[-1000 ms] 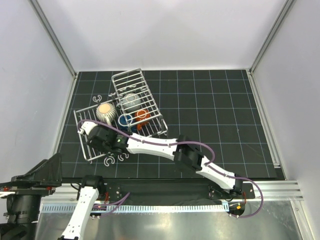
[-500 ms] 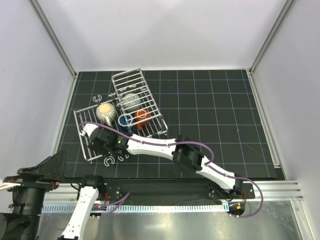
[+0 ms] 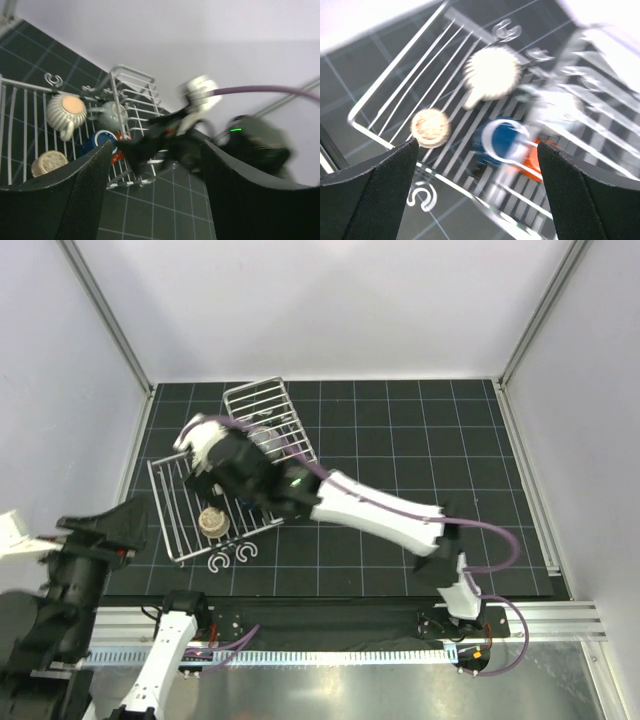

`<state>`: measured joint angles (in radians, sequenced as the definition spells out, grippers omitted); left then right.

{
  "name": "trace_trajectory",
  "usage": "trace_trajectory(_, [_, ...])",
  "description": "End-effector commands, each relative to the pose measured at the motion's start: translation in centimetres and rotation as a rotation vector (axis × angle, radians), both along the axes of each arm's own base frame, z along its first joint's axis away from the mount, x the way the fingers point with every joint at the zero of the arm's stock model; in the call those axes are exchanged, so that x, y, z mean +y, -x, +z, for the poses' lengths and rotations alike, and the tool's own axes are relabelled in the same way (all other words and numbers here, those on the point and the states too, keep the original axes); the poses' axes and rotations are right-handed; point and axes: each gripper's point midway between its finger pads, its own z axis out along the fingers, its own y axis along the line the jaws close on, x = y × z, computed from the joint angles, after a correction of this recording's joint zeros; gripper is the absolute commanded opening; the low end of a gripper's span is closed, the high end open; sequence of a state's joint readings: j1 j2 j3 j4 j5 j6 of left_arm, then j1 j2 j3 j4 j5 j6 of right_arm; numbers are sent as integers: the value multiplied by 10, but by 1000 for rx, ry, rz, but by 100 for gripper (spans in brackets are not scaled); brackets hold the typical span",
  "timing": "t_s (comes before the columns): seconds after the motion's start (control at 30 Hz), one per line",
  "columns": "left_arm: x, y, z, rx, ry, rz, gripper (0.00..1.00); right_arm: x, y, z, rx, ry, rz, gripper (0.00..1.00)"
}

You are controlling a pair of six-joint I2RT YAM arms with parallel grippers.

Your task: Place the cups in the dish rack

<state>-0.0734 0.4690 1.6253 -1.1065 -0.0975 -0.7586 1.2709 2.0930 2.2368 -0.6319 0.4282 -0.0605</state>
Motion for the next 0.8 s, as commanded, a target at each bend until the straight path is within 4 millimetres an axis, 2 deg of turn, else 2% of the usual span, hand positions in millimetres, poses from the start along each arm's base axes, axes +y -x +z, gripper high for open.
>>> trace_trajectory(0.0, [-25,-42,0,29,27,-121,68,-88,-28,88,8,-132,-176,100])
trace_trajectory(0.03, [-33,-60,-17,90,27,-153,68,-107,-28,85,57,-131,-213,100])
trace_trajectory(0.07, [-37,-70,-22,113,29,-176,68,-132,-26,93,79,-147,-238,100])
trace_trajectory(0.1, [-43,-77,-29,146,34,-207,67,-149,-29,91,104,-147,-270,100])
trace_trajectory(0.13, [-47,-90,-38,192,40,-220,67,-175,-37,88,145,-160,-339,100])
trace_trajectory(0.17, [-50,-99,-48,227,47,-236,67,-189,-37,67,188,-120,-359,100])
trace_trajectory(0.2, [-53,-107,-50,232,54,-249,67,-213,-30,82,185,-161,-375,100])
trace_trajectory(0.23, [-59,-113,-55,262,83,-271,67,-228,-31,79,189,-164,-403,100])
trace_trajectory(0.27, [-64,-126,-65,305,97,-297,66,-241,-28,56,207,-113,-423,100])
trace_trajectory(0.3, [-68,-134,-72,334,107,-315,66,-262,-20,66,190,-147,-446,100])
trace_trajectory(0.33, [-74,-140,-75,352,130,-341,66,-271,-17,60,198,-144,-464,100])
trace_trajectory(0.37, [-79,-151,-80,377,138,-354,66,-284,-15,40,223,-113,-499,100])
trace_trajectory(0.43, [-93,-159,-82,376,128,-400,67,-301,-4,34,282,-177,-536,100])
trace_trajectory(0.47, [-95,-169,-88,399,112,-380,68,-309,-3,14,325,-164,-565,100])
trace_trajectory(0.5, [-102,-172,-88,401,95,-386,68,-307,4,6,380,-198,-563,100])
trace_trajectory(0.53, [-122,-170,-91,417,69,-446,69,-309,9,9,391,-246,-547,100])
trace_trajectory(0.57, [-129,-174,-94,425,46,-438,69,-310,14,-11,428,-230,-553,100])
trace_trajectory(0.6, [-143,-180,-105,466,26,-454,69,-311,16,-15,445,-249,-557,100])
trace_trajectory(0.63, [-170,-169,-102,465,3,-535,70,-307,20,-15,471,-286,-537,100])
trace_trajectory(0.67, [-175,-175,-100,444,-14,-500,70,-308,22,-26,489,-273,-537,100])
trace_trajectory(0.7, [-197,-167,-102,444,-36,-558,71,-309,23,-30,497,-269,-540,100])
trace_trajectory(0.77, [-211,-167,-99,415,-45,-575,72,-313,23,-41,506,-244,-558,100])
